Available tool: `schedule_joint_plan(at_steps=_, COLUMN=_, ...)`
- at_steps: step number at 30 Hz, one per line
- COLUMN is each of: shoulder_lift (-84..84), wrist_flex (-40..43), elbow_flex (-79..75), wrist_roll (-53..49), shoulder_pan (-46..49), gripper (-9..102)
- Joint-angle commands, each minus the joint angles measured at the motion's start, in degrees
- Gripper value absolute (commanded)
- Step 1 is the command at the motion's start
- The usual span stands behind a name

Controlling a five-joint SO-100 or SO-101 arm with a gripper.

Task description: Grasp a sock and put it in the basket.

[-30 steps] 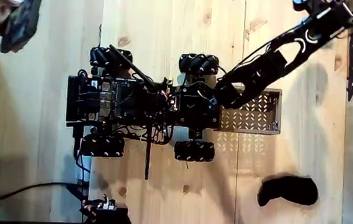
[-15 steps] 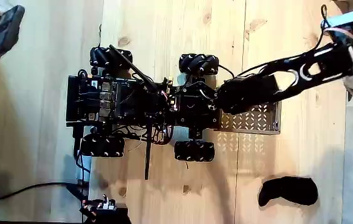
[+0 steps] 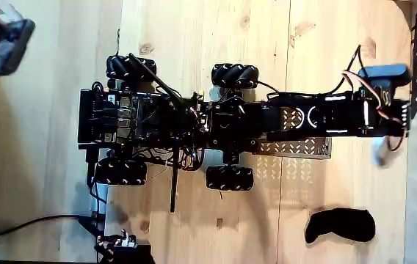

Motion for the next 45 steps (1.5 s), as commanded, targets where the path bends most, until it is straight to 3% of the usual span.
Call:
schedule_joint_plan(at_steps=1, shoulder_lift=6.9, wrist_flex=10.7, elbow_flex=9.6, wrist_roll=-1.9, shoulder_pan=2.4, gripper=-1)
schedule_joint_plan(at_steps=15, shoulder_lift=13.0, wrist_flex=14.3, elbow_flex=27.7, wrist_roll=-10.2, shoulder_pan=11.6, gripper=-1)
schedule_joint_plan(at_steps=32, shoulder_lift=18.2, wrist_flex=13.4, elbow_flex=29.3, wrist_roll=-9.8, shoulder_pan=1.8, gripper=-1)
schedule_joint_plan(at_steps=41, shoulder_lift=17.8, wrist_flex=-2.9, elbow_flex=44.2, wrist_roll=-10.2, shoulder_pan=4.1, gripper=-1)
schedule_joint_plan(at_steps=45, shoulder_lift=21.4, wrist_flex=-6.4, elbow_flex=51.1, wrist_roll=-10.8, shoulder_pan=3.9, gripper=-1)
